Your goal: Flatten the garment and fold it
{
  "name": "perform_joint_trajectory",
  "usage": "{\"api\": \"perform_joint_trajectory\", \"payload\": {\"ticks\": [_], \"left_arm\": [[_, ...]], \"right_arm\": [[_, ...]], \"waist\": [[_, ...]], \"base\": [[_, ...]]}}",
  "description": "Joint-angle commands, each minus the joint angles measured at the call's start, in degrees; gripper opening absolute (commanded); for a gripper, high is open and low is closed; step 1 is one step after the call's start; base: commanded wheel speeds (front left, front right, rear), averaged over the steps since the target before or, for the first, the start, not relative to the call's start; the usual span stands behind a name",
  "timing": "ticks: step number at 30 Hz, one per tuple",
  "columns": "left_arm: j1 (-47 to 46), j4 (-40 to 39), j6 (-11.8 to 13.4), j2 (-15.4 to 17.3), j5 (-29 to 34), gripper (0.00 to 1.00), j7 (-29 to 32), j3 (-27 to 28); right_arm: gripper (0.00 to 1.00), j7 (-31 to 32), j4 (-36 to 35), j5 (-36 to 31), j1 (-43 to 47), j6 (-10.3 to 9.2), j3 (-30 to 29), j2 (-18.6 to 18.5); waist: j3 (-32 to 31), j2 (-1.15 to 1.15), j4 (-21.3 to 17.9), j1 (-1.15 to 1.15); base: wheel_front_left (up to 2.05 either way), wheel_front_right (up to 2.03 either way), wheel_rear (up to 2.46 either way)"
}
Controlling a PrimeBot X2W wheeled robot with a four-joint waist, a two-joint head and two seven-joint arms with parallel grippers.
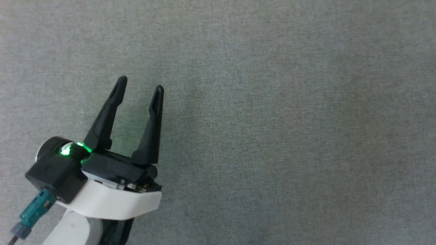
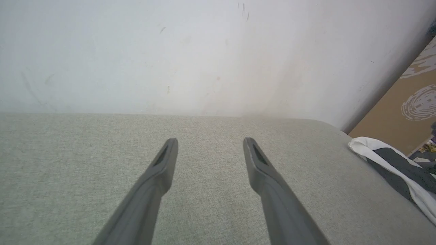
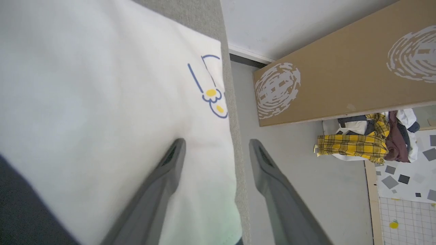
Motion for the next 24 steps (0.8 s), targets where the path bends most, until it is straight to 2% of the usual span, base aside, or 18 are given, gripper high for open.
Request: {"api": "perform_joint_trajectory", "payload": {"ticks": [1, 5, 10, 15, 19, 24], "left_arm": [[-0.8, 0.4, -0.6, -0.2, 0.6, 1.00, -0.9, -0.2], [0.8, 2.6, -0.8, -1.1, -0.1, 1.00, -2.3, -0.5], [4.7, 5.9, 0.9, -2.9, -1.6, 1.00, -3.7, 0.2], [9.3, 8.2, 2.9, -4.6, -3.4, 1.00, -4.3, 0.7], [11.4, 8.4, 3.8, -6.0, -3.4, 1.00, -5.1, 1.4], [12.8, 9.0, 5.2, -6.1, -0.9, 1.00, -5.6, 1.9]], "right_arm": [[1.00, -0.7, 0.5, -0.3, -0.8, -0.11, 0.3, 0.1], [1.00, -4.2, 1.4, 0.3, 0.5, -0.11, -1.1, 2.0], [1.00, -11.3, -0.4, 0.8, 5.7, -0.11, -1.7, 6.8], [1.00, -17.5, -5.8, 0.8, 13.0, -0.11, -0.6, 14.7], [1.00, -20.8, -11.3, 0.4, 19.2, -0.11, 3.2, 21.5], [1.00, -24.4, -16.9, -1.8, 24.6, -0.11, 12.1, 26.8]], "waist": [[-1.9, 0.00, -0.1, 0.00], [-6.0, 0.00, 0.3, 0.00], [-12.3, 0.00, 0.9, 0.00], [-17.7, 0.00, 1.5, 0.00], [-20.6, 0.00, 2.2, 0.00], [-24.3, 0.00, 2.5, 0.00]], "base": [[0.00, 0.00, 0.00], [0.00, 0.00, 0.00], [0.00, 0.00, 0.00], [0.00, 0.00, 0.00], [0.00, 0.00, 0.00], [0.00, 0.00, 0.00]]}}
